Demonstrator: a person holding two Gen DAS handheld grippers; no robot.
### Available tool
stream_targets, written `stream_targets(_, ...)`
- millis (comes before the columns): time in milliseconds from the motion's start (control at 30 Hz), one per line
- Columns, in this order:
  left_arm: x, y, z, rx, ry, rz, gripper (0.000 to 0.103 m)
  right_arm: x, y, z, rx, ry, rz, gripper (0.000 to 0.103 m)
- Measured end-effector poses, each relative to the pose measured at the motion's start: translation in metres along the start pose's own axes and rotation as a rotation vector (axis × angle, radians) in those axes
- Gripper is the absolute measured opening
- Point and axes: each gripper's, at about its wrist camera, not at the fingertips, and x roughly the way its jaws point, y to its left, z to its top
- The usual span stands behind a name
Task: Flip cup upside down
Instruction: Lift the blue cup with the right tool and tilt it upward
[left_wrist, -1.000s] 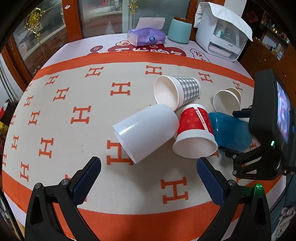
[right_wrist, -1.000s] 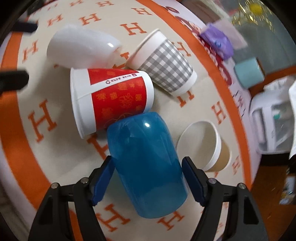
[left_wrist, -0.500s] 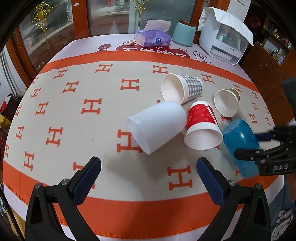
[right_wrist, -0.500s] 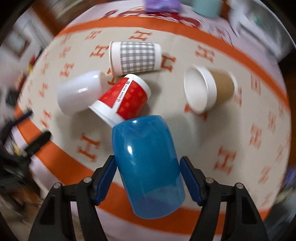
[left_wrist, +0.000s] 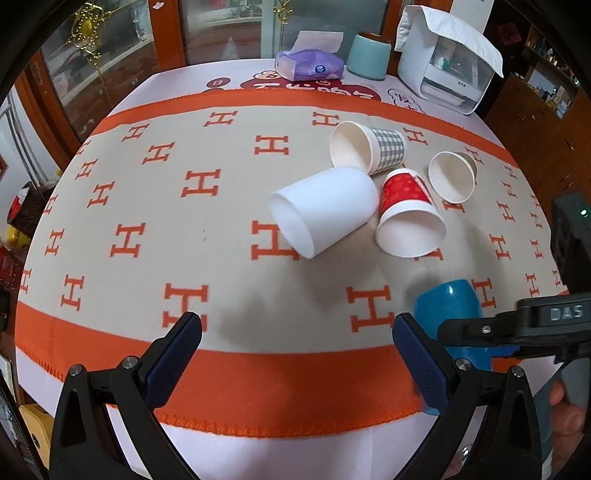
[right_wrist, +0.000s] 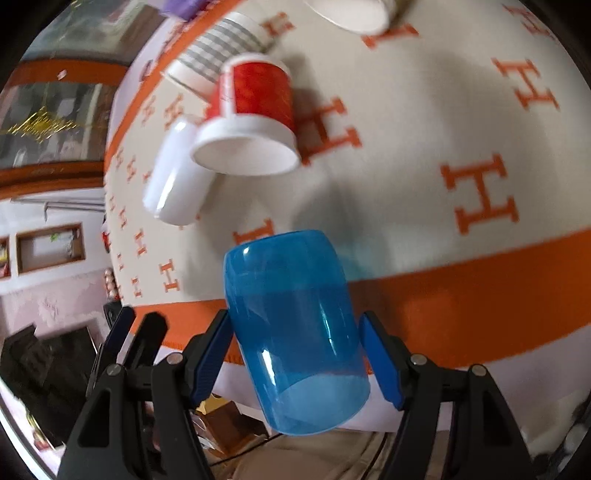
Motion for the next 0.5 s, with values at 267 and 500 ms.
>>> stream_targets(267,0.004,0.000,-0.008,0.010,0.025,0.008,0.102,0.010,0.011,-0.005,-0.022,-0.022,0.000,0.072)
stream_targets(500,0.007,0.001,-0.010,0.020,0.038,0.015,0.102,0.001,0.009,-0.003,-0.026,-0.064,0.029,0.072)
